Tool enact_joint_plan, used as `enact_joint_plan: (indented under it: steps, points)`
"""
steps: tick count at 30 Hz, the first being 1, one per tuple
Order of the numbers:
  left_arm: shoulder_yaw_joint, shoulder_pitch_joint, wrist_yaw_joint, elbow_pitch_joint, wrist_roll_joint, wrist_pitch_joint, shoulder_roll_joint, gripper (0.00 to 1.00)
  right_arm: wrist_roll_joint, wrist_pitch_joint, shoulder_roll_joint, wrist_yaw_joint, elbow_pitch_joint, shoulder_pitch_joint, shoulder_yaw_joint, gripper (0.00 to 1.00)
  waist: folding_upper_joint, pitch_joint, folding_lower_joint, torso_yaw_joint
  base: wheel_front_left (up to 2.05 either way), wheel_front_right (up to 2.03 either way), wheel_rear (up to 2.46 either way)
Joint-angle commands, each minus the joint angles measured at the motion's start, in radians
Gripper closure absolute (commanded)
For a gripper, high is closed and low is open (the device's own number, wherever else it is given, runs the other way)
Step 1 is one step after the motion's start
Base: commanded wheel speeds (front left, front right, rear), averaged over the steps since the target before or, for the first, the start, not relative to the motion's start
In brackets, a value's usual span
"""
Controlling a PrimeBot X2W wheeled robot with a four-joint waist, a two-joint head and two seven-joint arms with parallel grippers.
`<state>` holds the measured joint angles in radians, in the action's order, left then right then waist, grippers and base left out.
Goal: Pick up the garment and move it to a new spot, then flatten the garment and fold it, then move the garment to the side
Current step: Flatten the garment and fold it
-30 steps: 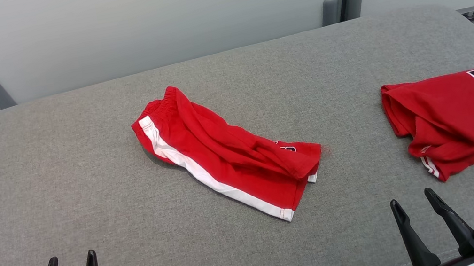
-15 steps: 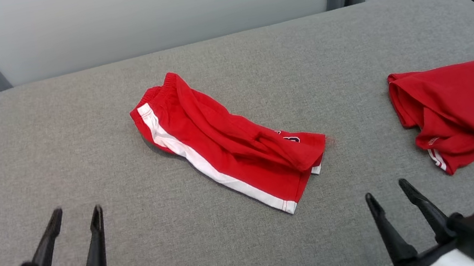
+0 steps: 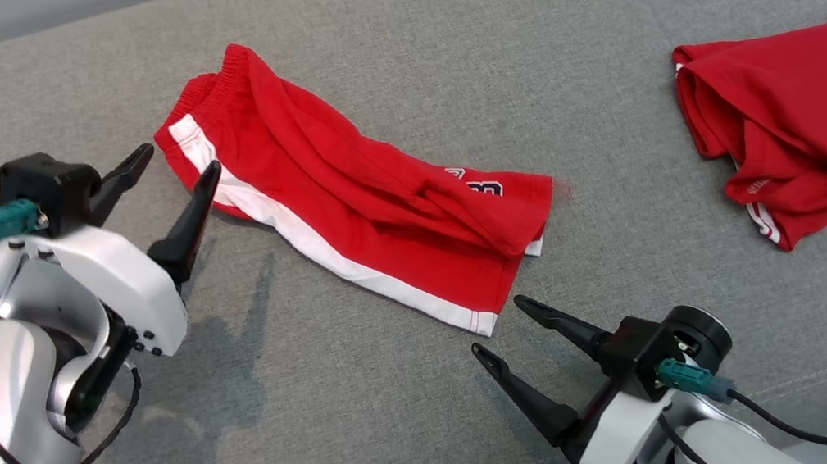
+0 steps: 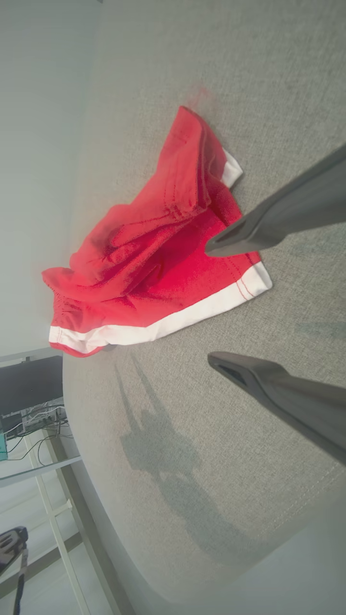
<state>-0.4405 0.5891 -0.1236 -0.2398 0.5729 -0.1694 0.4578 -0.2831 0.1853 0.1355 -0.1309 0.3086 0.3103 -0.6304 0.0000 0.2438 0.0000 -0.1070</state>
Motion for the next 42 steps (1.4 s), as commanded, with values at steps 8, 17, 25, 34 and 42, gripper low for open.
enact_joint_plan:
  steps: [8,17,25,34,42]
  points:
    - [-0.179,0.294,-0.007,-0.136,0.177,-0.030,0.141,0.00,-0.057,0.060,-0.025,0.000,0.112,0.140,-0.154,0.00,0.0000,0.105,0.0000,-0.079,0.00,0.00,0.00]
    - [-0.353,0.481,-0.007,-0.259,0.299,-0.057,0.215,0.00,-0.093,0.075,-0.043,0.000,0.155,0.214,-0.234,0.00,0.0000,0.177,0.0000,-0.116,0.00,0.00,0.00]
    - [-0.470,0.583,-0.007,-0.325,0.373,-0.041,0.235,0.00,-0.123,0.076,-0.063,0.000,0.196,0.250,-0.272,0.00,0.0000,0.217,0.0000,-0.117,0.00,0.00,0.00]
    - [-0.571,0.637,-0.007,-0.357,0.444,-0.061,0.239,0.00,-0.151,0.076,-0.078,0.000,0.252,0.277,-0.278,1.00,0.0000,0.226,0.0000,-0.108,0.00,0.00,0.00]
    - [-0.624,0.662,-0.007,-0.373,0.515,-0.108,0.251,0.00,-0.165,0.076,-0.081,0.000,0.261,0.283,-0.291,1.00,0.0000,0.229,0.0000,-0.109,0.00,0.00,0.00]
